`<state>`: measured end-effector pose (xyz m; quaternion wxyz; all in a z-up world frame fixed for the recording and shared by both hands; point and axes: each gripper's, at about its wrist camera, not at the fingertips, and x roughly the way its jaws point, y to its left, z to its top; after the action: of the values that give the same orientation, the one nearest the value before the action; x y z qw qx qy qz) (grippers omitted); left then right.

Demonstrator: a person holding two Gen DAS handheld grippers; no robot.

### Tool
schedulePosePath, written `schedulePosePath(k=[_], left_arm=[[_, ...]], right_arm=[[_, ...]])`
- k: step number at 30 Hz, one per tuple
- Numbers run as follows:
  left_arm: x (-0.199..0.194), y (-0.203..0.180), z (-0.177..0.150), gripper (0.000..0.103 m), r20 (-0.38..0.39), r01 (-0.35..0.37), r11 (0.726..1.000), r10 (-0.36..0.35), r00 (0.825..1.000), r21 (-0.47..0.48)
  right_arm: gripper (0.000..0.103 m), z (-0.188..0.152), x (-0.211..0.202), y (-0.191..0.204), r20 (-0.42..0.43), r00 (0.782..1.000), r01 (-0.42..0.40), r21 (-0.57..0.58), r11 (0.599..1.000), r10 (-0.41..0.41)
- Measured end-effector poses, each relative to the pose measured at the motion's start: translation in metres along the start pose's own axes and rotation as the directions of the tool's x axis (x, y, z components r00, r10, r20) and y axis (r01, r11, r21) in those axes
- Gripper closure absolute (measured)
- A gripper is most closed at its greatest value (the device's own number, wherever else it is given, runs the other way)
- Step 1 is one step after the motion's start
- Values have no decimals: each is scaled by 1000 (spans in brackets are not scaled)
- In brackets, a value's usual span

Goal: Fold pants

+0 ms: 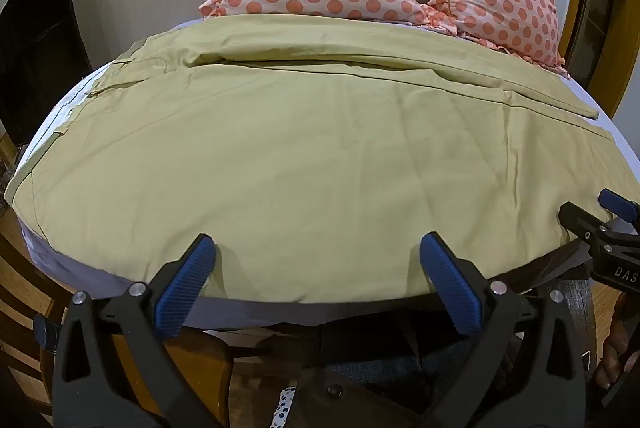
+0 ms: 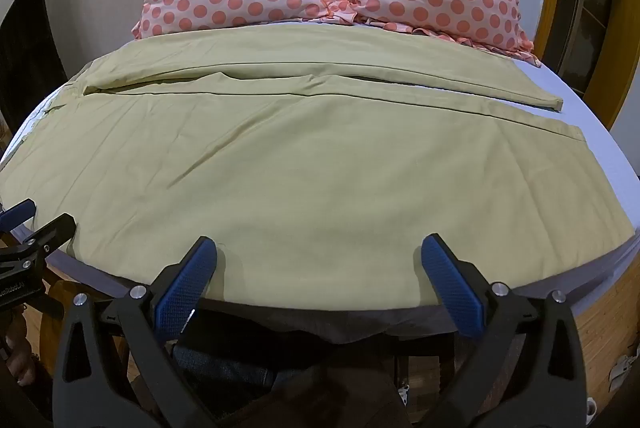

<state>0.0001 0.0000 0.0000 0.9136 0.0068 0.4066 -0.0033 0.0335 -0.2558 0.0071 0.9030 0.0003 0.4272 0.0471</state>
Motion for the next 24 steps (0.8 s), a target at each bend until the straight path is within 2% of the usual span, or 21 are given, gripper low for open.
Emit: schedulePosePath(k=[24], left_arm=[[0, 0, 0, 2, 3, -1, 1000, 1, 1000, 1]], right_arm=[[1, -1, 1, 1, 1, 1000, -1, 0, 1000, 1]])
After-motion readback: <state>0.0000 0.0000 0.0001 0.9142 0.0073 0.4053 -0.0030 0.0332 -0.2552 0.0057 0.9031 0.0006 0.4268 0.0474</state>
